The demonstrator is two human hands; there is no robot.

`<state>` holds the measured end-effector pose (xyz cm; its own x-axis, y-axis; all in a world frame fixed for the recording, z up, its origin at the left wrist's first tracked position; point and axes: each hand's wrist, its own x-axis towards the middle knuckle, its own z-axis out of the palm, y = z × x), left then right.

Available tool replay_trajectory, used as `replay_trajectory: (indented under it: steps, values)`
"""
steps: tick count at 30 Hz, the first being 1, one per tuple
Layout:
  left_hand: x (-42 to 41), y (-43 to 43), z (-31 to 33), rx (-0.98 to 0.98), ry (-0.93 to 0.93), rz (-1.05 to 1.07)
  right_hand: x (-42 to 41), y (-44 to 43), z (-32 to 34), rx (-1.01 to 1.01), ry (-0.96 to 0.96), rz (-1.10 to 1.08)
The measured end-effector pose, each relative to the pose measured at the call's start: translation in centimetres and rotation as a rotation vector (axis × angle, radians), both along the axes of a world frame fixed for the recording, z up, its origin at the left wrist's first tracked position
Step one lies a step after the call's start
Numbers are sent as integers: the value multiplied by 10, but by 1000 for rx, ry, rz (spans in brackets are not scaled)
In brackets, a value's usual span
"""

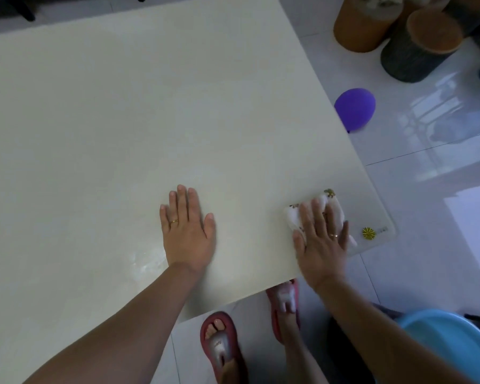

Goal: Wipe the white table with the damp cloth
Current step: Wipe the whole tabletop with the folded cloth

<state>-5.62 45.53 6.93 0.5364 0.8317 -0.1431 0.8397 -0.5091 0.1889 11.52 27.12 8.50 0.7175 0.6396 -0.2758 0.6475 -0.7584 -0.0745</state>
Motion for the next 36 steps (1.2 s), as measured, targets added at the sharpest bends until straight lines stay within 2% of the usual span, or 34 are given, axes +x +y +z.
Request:
replay_trajectory:
  steps: [2,3,5,7,9,10,12,14,16,18,20,23,24,25,27,29,31,33,36]
  values:
    - [12,0,5,11,-14,-1,-31,10,-3,-10,10,-44]
    - [20,0,7,18,-27,-3,-46,13,-4,-2,11,24]
    - [41,4,11,16,-47,-19,-54,7,1,16,15,276]
    - [62,7,12,8,-50,-34,-24,-4,5,7,19,541]
    - [80,11,12,-5,-49,-49,22,-14,6,-21,-48,651]
    - [88,13,11,-12,-49,-56,46,-17,6,-34,-76,595]
    - [100,17,9,-16,-45,-63,77,-16,7,-39,-39,349]
    - [109,19,5,-26,-35,-57,72,-6,3,0,1,86]
    - [113,17,0,-33,-26,-37,42,9,-2,-9,-11,-39]
    - [114,14,-3,-16,-24,-19,9,19,-5,4,-37,81]
    - [114,13,-4,2,-27,-21,1,19,-6,44,-27,332]
    - [115,14,-3,5,-31,-24,48,13,-10,65,-26,680]
    - [115,13,-3,8,-29,-20,70,13,-11,59,-53,720]
    - [115,13,-3,9,-25,-17,90,18,-11,45,-70,683]
    - [115,12,-2,7,-21,-14,114,35,-11,40,-51,445]
    - [115,12,-1,1,-18,-13,108,59,-12,74,-38,143]
    - [116,12,-1,-1,-15,-10,81,82,-10,74,-16,-46]
    - [116,13,0,1,-6,-6,50,96,-8,71,-8,43]
    - [117,14,1,8,6,-13,46,96,-6,58,11,461]
